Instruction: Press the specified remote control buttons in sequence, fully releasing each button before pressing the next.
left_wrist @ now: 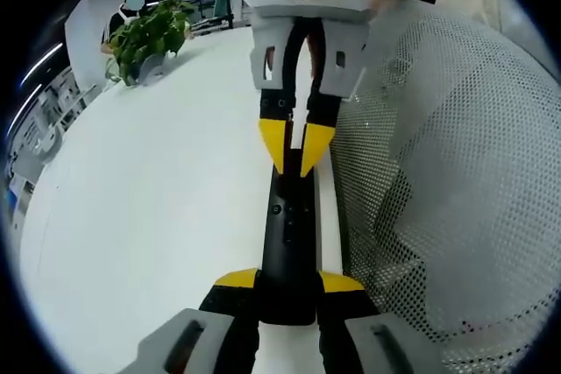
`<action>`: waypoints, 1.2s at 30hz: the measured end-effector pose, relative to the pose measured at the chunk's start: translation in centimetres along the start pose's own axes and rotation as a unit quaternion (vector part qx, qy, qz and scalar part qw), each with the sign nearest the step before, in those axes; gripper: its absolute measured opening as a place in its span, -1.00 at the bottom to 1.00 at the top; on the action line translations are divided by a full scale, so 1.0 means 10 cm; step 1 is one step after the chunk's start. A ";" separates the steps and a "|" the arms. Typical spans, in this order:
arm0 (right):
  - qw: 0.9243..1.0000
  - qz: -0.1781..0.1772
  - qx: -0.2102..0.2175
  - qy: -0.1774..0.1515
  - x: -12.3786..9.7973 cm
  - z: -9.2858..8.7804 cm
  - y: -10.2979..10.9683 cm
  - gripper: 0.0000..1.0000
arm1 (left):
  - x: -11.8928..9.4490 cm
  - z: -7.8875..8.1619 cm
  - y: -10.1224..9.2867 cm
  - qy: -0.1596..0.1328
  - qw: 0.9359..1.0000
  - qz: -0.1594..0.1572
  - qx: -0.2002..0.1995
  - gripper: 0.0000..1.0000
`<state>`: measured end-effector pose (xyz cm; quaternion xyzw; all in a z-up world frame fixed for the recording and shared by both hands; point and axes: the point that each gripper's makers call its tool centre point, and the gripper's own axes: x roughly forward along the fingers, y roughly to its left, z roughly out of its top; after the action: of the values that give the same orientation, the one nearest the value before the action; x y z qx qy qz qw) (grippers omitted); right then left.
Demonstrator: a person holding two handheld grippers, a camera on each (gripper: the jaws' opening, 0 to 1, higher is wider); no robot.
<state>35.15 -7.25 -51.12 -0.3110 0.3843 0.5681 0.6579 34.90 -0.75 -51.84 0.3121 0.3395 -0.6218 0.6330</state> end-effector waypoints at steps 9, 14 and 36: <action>1.000 0.006 -0.018 0.015 0.04 0.04 0.00 -0.87 | 0.00 0.00 0.00 0.000 1.000 0.000 0.000 -0.52; 0.999 0.005 -0.041 0.029 0.05 0.05 0.01 -0.87 | 0.00 0.00 0.00 0.000 1.000 0.000 0.001 -0.52; 0.997 0.016 -0.035 0.070 0.07 0.05 0.00 -0.88 | 0.00 0.00 0.00 0.001 1.000 -0.003 0.000 -0.52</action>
<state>35.25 -6.43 -51.46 -0.3661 0.4142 0.5684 0.6094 34.91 -0.74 -51.84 0.3116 0.3415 -0.6233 0.6307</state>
